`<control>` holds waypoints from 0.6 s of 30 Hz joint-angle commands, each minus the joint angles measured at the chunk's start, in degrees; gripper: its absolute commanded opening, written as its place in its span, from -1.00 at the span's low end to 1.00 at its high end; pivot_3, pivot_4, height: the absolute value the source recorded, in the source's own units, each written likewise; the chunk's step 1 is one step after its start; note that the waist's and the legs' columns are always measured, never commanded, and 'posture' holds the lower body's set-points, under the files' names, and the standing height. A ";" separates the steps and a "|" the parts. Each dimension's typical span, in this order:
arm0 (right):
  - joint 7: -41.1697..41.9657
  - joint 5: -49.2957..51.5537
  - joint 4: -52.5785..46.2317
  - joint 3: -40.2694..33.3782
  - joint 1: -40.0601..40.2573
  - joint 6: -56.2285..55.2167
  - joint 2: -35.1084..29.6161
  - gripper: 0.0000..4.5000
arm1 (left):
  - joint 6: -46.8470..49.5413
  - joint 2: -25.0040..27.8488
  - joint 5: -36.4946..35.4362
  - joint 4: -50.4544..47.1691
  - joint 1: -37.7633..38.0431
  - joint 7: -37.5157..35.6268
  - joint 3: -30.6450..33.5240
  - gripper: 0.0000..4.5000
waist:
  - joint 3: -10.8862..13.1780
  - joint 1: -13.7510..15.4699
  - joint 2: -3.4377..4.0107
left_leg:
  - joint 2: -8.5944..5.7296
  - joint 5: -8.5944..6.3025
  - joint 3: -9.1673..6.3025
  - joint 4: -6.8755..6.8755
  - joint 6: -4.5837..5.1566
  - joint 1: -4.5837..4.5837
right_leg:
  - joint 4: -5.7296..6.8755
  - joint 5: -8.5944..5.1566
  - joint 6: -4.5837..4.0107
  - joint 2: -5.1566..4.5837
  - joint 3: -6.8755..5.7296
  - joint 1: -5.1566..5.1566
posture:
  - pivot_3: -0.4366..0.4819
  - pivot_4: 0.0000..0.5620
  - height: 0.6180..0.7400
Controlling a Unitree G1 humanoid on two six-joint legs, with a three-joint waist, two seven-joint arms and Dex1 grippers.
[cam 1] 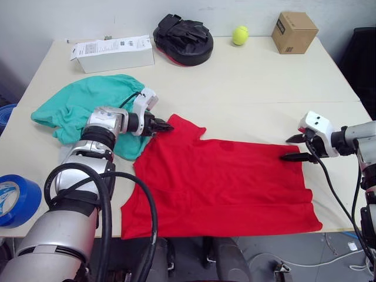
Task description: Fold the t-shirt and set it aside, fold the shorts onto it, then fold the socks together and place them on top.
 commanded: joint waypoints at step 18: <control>-0.71 -2.01 0.96 -0.44 0.14 -0.08 -1.86 0.47 | 0.18 -2.86 -0.16 0.27 -1.20 2.47 4.00 -0.45 | 0.00 -0.29 -0.01 | -0.01 0.00 -0.02 0.01 0.00 0.00 | 0.01 0.00 0.00 0.00 -0.01 0.01 | -0.05 -0.47 1.00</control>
